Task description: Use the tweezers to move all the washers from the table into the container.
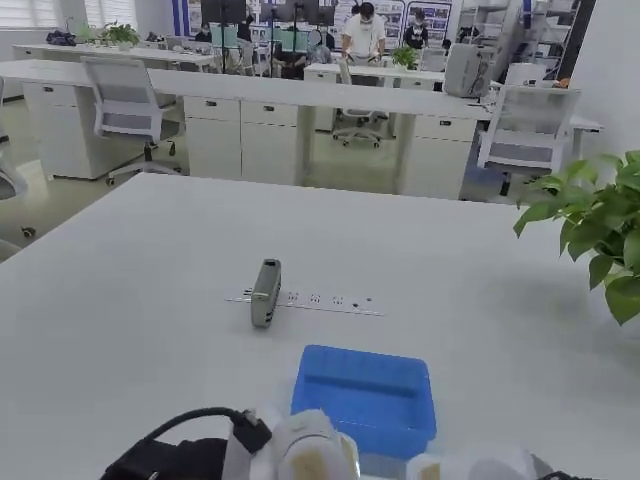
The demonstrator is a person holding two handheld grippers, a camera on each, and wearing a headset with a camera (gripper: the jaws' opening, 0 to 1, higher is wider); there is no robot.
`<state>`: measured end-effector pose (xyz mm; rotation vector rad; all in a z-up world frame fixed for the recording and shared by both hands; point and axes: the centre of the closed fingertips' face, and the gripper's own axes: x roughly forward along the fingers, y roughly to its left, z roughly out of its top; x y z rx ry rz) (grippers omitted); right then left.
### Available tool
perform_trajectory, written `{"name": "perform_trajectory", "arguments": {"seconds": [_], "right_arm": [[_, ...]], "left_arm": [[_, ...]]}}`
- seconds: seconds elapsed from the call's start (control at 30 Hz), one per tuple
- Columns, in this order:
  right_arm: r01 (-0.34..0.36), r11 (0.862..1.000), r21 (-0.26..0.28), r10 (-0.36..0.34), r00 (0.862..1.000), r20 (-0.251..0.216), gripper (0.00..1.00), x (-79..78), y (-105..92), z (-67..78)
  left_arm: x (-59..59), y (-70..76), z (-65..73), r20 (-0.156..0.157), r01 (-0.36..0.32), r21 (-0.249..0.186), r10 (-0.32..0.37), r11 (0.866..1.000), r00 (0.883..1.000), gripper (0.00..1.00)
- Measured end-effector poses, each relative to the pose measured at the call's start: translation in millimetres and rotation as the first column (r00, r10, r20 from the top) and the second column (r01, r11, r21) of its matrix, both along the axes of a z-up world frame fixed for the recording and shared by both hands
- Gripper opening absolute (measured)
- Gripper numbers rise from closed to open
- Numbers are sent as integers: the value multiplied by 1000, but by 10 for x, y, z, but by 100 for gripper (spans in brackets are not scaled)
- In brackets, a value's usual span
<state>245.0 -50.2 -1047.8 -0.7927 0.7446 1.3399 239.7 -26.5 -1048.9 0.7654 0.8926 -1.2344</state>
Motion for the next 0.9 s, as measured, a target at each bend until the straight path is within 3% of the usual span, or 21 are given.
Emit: {"name": "perform_trajectory", "arguments": {"seconds": [0.13, 0.3, 0.37, 0.43, 0.5, 0.57, 0.67, 0.73, 0.8, 0.83, 0.87, 0.9], "right_arm": [[58, 998, 6, -58, 998, 5, 9, 76, -44, -114], [149, 989, 27, -148, 989, -19, 18, 49, -150, -135], [235, 971, 53, -232, 971, -53, 22, 17, -228, -130], [329, 938, 109, -319, 942, -99, 25, -22, -287, -44], [395, 905, 156, -379, 917, -121, 26, -43, -345, 57], [462, 866, 190, -443, 886, -134, 29, -87, -423, 188], [561, 779, 281, -538, 828, -159, 30, -175, -486, 447], [604, 734, 310, -585, 795, -161, 32, -207, -540, 527], [658, 672, 340, -640, 747, -181, 35, -241, -607, 605], [699, 616, 364, -672, 707, -220, 37, -252, -636, 664], [721, 577, 383, -685, 683, -253, 39, -258, -647, 712], [742, 523, 419, -703, 654, -280, 40, -244, -680, 796]], "left_arm": [[68, -8, -140, 8, 17, 27, -17, 999, 1000, 0], [102, -37, -162, 23, 49, 44, -50, 998, 998, 0], [119, -22, -170, 41, 63, 68, -66, 996, 997, 0], [128, 17, -200, 30, 60, 97, -63, 993, 998, 0], [137, 99, -272, 21, 58, 154, -62, 986, 998, 0], [171, 156, -335, 41, 60, 200, -69, 978, 997, 0], [167, 145, -333, 33, 55, 191, -62, 980, 998, 0], [187, 154, -338, 24, 26, 203, -32, 979, 999, 0], [189, 148, -336, 10, 19, 215, -21, 976, 1000, 0], [188, 145, -337, 6, 17, 224, -18, 974, 1000, 0], [185, 146, -337, 4, 10, 230, -11, 973, 1000, 0], [177, 147, -340, 4, 2, 234, -3, 972, 1000, 0]]}}
